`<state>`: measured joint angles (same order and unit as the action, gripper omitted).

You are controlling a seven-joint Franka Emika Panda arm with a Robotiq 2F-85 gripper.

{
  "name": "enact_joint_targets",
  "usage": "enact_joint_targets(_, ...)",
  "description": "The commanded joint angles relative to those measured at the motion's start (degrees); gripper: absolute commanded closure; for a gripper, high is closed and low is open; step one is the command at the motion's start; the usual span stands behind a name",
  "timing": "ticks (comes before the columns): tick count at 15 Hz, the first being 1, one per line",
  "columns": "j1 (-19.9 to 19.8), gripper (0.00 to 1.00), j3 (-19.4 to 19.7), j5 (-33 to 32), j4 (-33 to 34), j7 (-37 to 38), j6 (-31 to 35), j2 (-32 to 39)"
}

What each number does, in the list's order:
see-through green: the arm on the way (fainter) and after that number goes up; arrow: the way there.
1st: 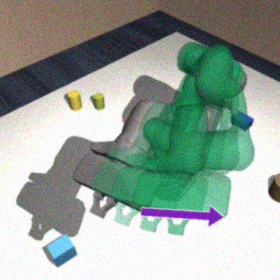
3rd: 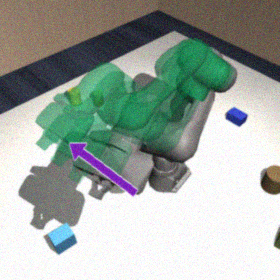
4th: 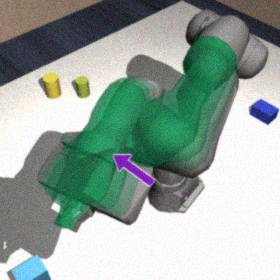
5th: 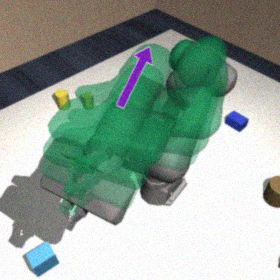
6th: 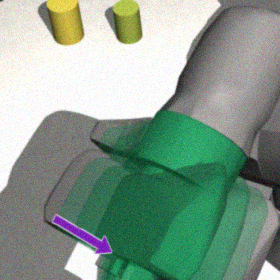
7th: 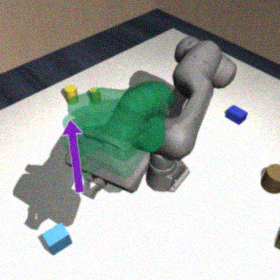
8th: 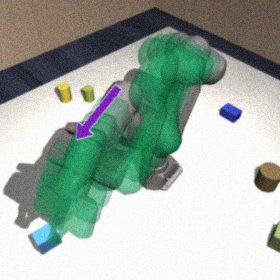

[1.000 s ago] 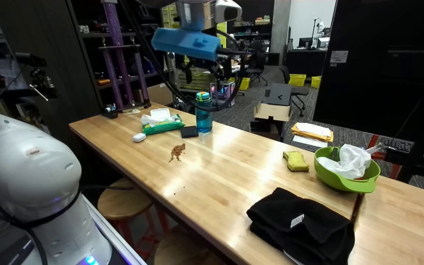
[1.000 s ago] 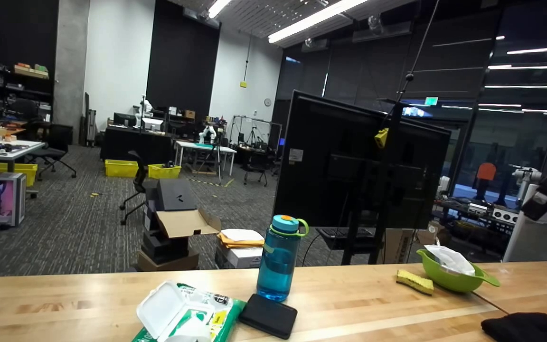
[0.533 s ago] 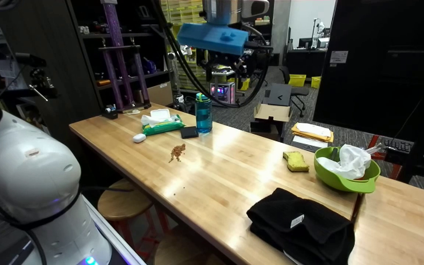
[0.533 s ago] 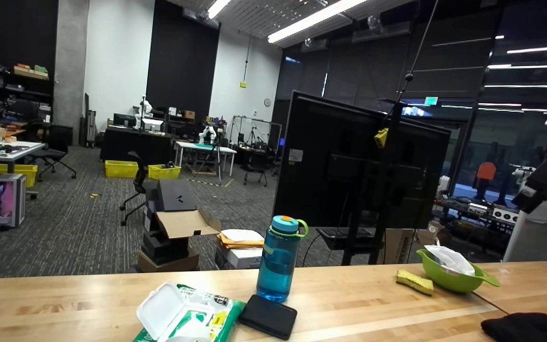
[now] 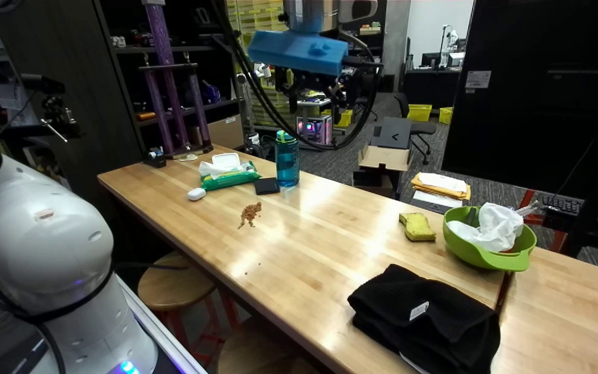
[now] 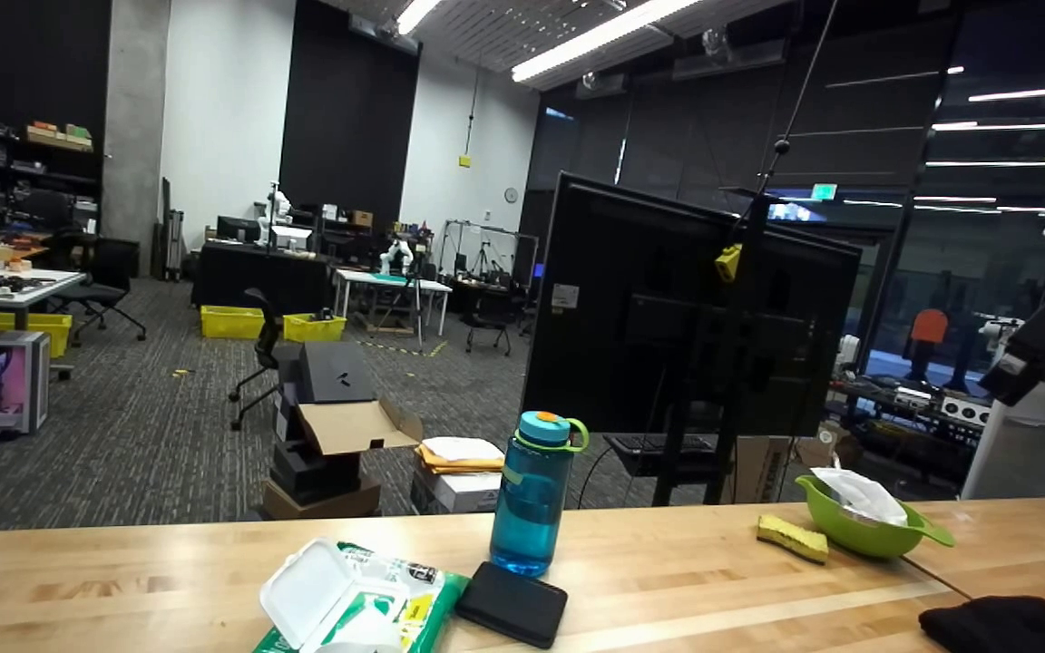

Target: Remove the tissue from the green bowl and put it on the table

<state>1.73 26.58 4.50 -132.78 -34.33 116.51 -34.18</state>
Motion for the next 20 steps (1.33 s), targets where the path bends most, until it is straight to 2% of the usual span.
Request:
enact_joint_targets(1,-2.1,0.0,-1.6,1.4,0.1,-1.1,-0.2,0.6)
enact_joint_targets(6,-2.5,0.0,-1.0,1.1,1.7,-2.2,-0.5,2.1)
enact_joint_targets(10,-3.6,0.0,1.5,1.6,7.7,-5.1,-2.0,7.0)
enact_joint_targets(16,-4.6,0.0,7.7,7.3,23.0,-15.0,-5.8,19.7)
enact_joint_targets(20,-6.5,0.0,11.2,17.1,34.6,-24.7,-11.1,31.1)
